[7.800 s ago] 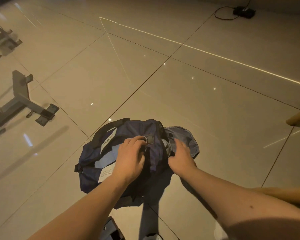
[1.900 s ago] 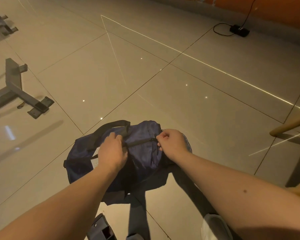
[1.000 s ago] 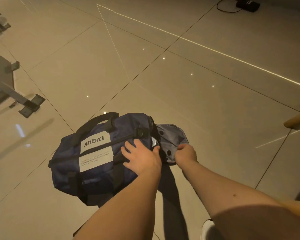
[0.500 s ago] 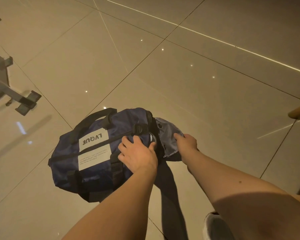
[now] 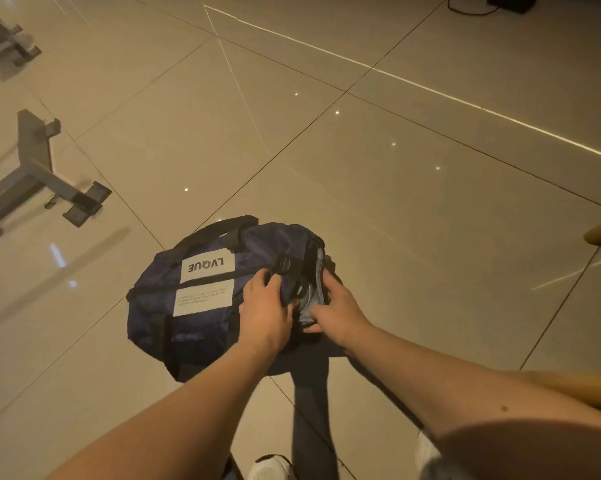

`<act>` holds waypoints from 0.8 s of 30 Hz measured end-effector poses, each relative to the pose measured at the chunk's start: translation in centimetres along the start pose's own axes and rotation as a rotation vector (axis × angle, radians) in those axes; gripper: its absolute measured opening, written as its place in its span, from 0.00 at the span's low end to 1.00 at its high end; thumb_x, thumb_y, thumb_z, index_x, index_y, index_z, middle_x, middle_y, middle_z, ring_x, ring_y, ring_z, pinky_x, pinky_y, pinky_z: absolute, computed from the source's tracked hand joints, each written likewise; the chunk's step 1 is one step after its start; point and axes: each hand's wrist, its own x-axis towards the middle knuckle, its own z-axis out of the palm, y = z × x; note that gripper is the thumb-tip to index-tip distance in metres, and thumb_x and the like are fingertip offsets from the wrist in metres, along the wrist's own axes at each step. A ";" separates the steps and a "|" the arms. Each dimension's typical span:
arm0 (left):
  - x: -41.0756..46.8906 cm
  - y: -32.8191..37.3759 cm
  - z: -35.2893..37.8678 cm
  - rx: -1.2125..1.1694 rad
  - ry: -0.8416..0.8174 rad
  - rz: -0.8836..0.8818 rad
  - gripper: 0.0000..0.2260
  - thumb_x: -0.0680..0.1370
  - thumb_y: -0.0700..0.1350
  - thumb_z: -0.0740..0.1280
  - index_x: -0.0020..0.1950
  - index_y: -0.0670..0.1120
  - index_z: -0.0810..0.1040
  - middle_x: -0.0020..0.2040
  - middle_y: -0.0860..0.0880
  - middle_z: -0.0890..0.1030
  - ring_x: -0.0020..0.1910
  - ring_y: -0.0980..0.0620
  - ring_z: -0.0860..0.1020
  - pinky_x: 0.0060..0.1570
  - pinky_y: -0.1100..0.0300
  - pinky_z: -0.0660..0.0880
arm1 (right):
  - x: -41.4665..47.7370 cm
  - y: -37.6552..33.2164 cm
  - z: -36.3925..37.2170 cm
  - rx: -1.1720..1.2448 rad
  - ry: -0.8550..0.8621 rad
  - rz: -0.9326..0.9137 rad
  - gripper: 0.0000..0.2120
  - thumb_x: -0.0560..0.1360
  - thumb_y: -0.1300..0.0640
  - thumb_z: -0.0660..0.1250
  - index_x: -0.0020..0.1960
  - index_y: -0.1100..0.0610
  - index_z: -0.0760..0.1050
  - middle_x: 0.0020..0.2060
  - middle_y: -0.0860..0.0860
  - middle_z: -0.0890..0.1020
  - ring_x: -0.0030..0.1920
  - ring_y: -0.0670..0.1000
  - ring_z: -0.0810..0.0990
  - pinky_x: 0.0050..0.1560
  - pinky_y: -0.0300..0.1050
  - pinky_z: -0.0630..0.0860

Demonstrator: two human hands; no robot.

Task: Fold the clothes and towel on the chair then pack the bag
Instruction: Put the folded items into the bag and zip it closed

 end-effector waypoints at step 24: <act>6.2 -5.5 -9.8 -0.035 -0.024 0.394 0.13 0.81 0.34 0.66 0.50 0.53 0.69 0.41 0.56 0.75 0.42 0.52 0.74 0.37 0.70 0.66 | 4.4 -1.1 12.2 -0.020 0.233 -0.070 0.41 0.75 0.71 0.66 0.78 0.40 0.60 0.65 0.49 0.77 0.65 0.53 0.77 0.61 0.43 0.77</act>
